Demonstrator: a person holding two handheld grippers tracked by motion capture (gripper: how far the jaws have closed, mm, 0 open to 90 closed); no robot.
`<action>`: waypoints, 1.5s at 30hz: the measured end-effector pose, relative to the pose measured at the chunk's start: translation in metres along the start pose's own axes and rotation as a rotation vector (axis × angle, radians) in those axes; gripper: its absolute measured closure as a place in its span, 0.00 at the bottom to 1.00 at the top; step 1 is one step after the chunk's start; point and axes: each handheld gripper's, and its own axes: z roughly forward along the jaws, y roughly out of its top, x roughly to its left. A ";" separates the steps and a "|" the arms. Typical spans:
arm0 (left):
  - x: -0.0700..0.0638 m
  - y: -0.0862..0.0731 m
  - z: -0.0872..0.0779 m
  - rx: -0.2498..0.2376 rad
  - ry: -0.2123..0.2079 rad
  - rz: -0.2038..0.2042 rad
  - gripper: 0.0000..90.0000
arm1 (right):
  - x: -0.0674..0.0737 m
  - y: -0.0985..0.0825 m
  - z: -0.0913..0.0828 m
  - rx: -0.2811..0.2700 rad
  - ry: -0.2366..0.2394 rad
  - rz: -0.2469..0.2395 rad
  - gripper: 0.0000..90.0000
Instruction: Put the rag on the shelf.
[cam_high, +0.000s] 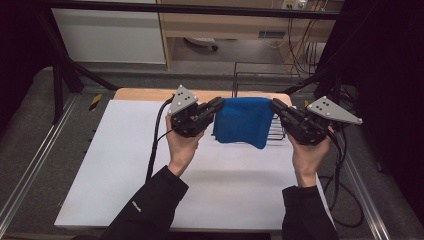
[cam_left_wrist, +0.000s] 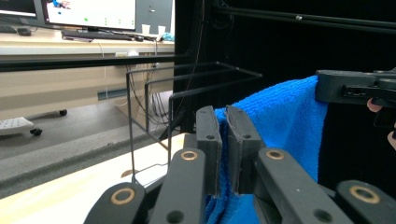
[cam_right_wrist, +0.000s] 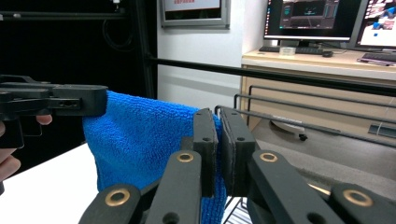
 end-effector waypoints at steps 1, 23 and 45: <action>-0.001 0.002 0.002 -0.002 -0.002 -0.001 0.94 | 0.000 0.000 0.000 0.000 0.000 0.000 0.96; -0.009 0.036 0.041 -0.058 -0.027 0.006 0.94 | -0.027 0.033 -0.012 -0.077 -0.074 -0.002 0.96; -0.015 0.080 0.072 -0.112 -0.025 0.016 0.94 | -0.054 0.073 -0.008 -0.121 -0.147 -0.003 0.96</action>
